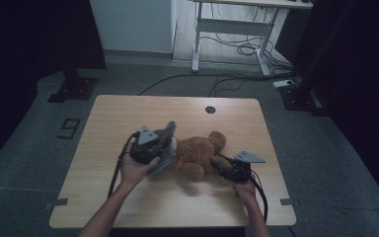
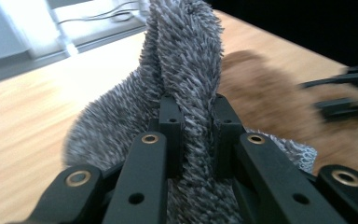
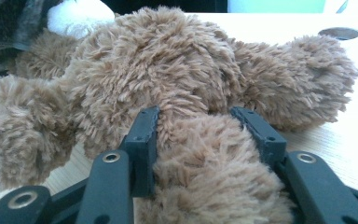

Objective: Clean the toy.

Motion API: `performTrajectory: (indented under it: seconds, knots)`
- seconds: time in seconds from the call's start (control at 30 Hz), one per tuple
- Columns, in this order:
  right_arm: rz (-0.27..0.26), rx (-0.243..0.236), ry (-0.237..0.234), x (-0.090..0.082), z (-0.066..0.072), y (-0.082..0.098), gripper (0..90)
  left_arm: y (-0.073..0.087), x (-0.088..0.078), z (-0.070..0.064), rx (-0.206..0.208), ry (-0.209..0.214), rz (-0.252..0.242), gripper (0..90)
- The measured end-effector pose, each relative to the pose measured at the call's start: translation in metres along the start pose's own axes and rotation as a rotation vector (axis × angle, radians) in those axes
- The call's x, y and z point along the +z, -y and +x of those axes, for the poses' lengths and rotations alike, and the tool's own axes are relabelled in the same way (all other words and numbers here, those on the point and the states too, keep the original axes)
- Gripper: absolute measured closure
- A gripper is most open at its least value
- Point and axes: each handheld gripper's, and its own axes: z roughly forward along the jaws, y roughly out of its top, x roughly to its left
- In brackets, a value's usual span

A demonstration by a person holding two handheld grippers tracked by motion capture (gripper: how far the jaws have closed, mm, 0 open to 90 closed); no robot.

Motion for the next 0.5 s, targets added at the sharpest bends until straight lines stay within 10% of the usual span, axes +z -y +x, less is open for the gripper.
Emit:
performTrajectory:
  seconds: [0.13,0.23,0.5]
  knots:
    - [-0.001,-0.001,-0.001,-0.001,0.000,0.000,51.4,-0.016,0.048,-0.044,0.035,0.105,0.052,77.7]
    - [0.000,0.006,-0.008,-0.003,-0.002,0.000,50.8,-0.012,0.078,-0.065,0.083,0.099,0.118,77.5]
    - [0.016,0.008,-0.018,-0.003,-0.005,0.001,50.7,-0.003,0.061,-0.049,0.083,0.018,0.101,77.5]
